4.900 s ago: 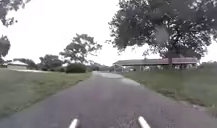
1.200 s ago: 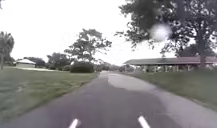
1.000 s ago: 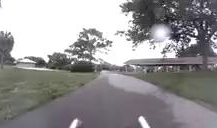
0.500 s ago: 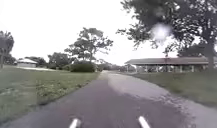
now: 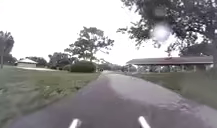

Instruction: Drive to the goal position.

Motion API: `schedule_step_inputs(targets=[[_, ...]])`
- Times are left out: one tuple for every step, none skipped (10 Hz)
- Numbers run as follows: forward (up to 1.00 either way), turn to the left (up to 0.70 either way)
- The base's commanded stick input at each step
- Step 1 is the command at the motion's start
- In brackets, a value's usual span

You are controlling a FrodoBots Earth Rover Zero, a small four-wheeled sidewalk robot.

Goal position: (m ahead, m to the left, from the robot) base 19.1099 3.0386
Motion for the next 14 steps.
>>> schedule_step_inputs(targets=[[0.7, 0.0], [0.7, 0.0], [0.7, 0.0], [0.7, 0.0], [0.7, 0.0], [0.7, 0.0], [0.7, 0.0], [0.7, 0.0], [0.7, 0.0], [0.7, 0.0], [0.7, 0.0], [0.7, 0.0], [0.7, 0.0], [0.7, 0.0]])
